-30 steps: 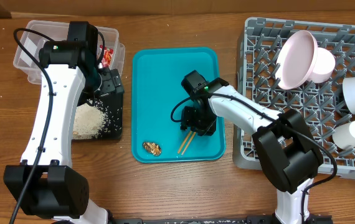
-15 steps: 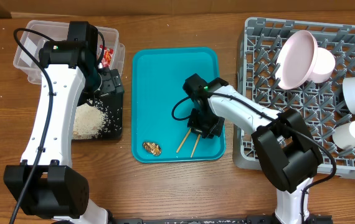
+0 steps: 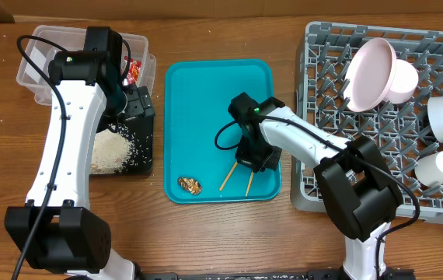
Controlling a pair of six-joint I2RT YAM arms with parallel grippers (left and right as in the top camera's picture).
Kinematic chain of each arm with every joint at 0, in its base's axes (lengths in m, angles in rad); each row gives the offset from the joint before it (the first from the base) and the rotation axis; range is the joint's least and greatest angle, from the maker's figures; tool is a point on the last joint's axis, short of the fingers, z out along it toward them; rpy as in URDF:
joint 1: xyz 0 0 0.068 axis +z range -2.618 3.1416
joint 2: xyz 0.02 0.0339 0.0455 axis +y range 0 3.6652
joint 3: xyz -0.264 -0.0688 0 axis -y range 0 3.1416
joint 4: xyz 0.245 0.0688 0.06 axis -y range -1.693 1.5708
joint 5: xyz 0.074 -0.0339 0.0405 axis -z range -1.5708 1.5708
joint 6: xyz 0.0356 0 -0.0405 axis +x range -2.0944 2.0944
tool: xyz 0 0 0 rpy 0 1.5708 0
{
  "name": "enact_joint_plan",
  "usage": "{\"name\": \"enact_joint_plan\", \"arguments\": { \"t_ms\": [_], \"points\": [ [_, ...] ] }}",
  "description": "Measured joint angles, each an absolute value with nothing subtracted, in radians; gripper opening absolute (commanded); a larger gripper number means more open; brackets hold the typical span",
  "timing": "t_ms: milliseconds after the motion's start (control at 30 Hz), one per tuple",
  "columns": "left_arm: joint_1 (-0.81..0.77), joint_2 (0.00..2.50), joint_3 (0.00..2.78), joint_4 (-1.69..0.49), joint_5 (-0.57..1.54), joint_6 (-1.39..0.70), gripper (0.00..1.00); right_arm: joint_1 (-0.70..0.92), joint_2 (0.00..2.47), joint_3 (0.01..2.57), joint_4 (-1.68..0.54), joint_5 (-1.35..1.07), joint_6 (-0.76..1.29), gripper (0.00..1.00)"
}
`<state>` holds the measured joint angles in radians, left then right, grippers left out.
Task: Sort waste into correct bins and load items into the dishwasher
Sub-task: 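Lift one chopstick with the right gripper and carry it to the rack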
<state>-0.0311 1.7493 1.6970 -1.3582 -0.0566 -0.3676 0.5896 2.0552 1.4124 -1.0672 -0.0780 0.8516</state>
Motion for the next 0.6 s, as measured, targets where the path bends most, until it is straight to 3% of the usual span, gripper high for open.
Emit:
{"name": "enact_joint_plan", "arguments": {
  "t_ms": [600],
  "points": [
    [-0.031,1.749,1.697,-1.358,-0.057,-0.368,0.94,0.543,2.05,1.503,-1.203,-0.061,0.722,0.04]
  ]
}}
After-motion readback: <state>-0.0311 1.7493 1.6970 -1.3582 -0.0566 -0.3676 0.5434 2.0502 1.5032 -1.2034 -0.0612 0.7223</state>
